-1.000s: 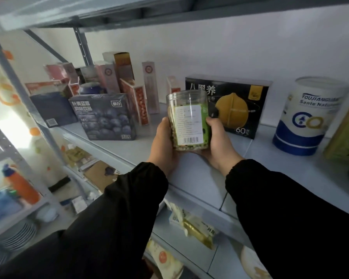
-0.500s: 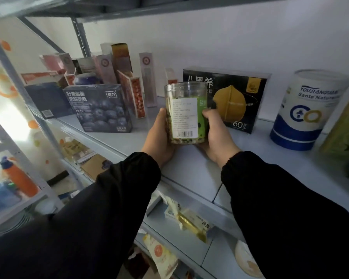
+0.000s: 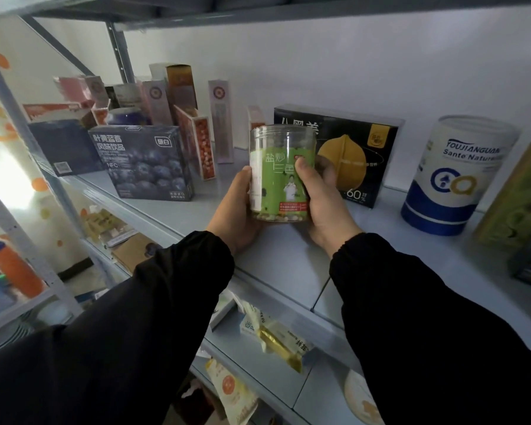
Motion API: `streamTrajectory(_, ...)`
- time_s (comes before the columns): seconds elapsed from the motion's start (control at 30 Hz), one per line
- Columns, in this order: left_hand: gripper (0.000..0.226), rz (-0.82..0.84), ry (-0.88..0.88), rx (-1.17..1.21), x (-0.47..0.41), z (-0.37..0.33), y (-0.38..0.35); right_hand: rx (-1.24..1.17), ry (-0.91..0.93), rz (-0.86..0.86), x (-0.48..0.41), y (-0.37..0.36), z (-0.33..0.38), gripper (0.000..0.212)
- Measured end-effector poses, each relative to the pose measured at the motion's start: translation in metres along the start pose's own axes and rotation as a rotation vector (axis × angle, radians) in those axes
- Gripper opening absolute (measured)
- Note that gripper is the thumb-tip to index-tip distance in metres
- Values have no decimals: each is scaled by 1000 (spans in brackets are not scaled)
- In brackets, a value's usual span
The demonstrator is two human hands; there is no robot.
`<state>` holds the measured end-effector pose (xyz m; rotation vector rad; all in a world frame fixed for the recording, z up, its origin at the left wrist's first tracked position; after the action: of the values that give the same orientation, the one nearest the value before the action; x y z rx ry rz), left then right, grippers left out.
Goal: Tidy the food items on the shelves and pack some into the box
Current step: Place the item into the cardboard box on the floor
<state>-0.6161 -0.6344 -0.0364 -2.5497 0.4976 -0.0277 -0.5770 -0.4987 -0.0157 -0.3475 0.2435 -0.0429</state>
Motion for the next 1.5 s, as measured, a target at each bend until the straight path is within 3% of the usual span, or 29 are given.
streamTrajectory(0.17, 56, 29, 0, -23, 8, 0, -2, 101, 5, -7, -1, 3, 1, 62)
streamTrajectory(0.33, 62, 19, -18, 22, 12, -2, -5, 64, 9, -12, -6, 8, 2, 44)
streamTrajectory(0.47, 56, -3, 2, 41, 8, -1, -4, 36, 19, 12, -6, 7, 3, 63)
streamTrajectory(0.7, 56, -54, 41, 55, 0, 1, 0, 76, 111, -60, -3, 12, 10, 17)
streamTrajectory(0.83, 53, -58, 46, 65, 0, 0, -1, 105, 132, -52, -1, 12, 13, 8)
streamTrajectory(1.0, 43, -69, 46, 131, 6, 0, -1, 66, 115, -33, 2, 11, 16, 36)
streamTrajectory(1.13, 52, -29, 59, 142, 8, -2, -2, -8, 105, 0, 5, 7, 20, 35)
streamTrajectory(1.27, 78, 38, 74, 180, 9, -1, -1, -32, 82, 23, 7, 3, 21, 22)
streamTrajectory(1.5, 71, 20, 58, 117, 11, -4, -4, -148, 76, 120, 8, -2, 22, 42)
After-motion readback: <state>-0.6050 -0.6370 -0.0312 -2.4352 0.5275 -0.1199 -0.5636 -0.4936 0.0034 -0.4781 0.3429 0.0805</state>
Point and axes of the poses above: each hand's wrist, its own x-axis away from the middle knuckle, its own y-axis out of the back of the hand, z = x × y, the point moved 2 cm from there along -x, towards the middle knuckle, and after that the axes turned 3 degrees about x, right-handed, at the moved point
